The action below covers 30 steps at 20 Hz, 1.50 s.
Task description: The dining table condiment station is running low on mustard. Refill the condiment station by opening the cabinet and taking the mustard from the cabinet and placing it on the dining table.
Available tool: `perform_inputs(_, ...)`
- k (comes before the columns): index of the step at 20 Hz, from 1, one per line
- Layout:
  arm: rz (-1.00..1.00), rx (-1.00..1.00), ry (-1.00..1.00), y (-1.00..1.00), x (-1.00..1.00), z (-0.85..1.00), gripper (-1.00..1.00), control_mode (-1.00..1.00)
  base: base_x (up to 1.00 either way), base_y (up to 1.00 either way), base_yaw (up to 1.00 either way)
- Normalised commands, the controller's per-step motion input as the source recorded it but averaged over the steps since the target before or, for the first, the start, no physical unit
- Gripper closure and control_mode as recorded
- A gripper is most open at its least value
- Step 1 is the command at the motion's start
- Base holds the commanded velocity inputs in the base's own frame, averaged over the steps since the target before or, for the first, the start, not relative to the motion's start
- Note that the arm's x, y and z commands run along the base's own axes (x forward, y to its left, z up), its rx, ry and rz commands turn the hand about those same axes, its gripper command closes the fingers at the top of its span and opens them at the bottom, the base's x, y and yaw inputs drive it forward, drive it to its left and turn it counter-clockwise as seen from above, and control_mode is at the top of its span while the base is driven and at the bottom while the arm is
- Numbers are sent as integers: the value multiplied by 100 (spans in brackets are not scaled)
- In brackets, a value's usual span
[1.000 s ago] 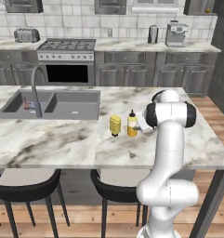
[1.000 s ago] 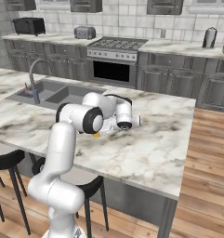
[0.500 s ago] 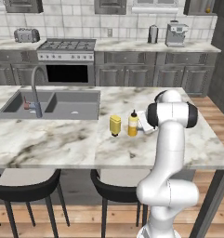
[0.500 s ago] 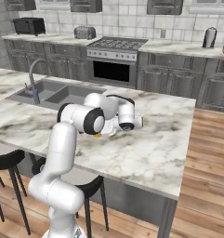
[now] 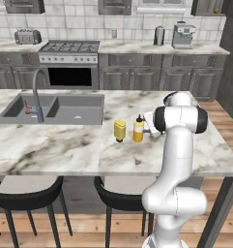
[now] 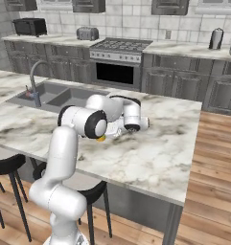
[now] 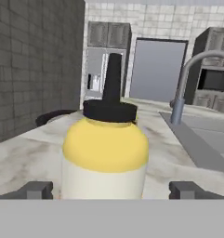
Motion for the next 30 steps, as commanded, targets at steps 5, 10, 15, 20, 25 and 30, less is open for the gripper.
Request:
perform_inputs(5,-7,-1,0,-20,-32,86,-100,-100,0,0,0)
perform_inputs(10,-4,-10,-14,-6,-93,84,-100,-100,0,0,0)
perform_inputs(15,-1,-21,-27,0,-100,99,-100,-100,0,0,0)
perform_inputs(20,-4,-31,-46,18,-100,93,-100,-100,0,0,0)
perform_inputs(25,-12,-34,-36,58,-91,66,-100,-100,0,0,0)
perform_inputs(30,-14,-33,-26,77,-54,49,-100,-100,0,0,0)
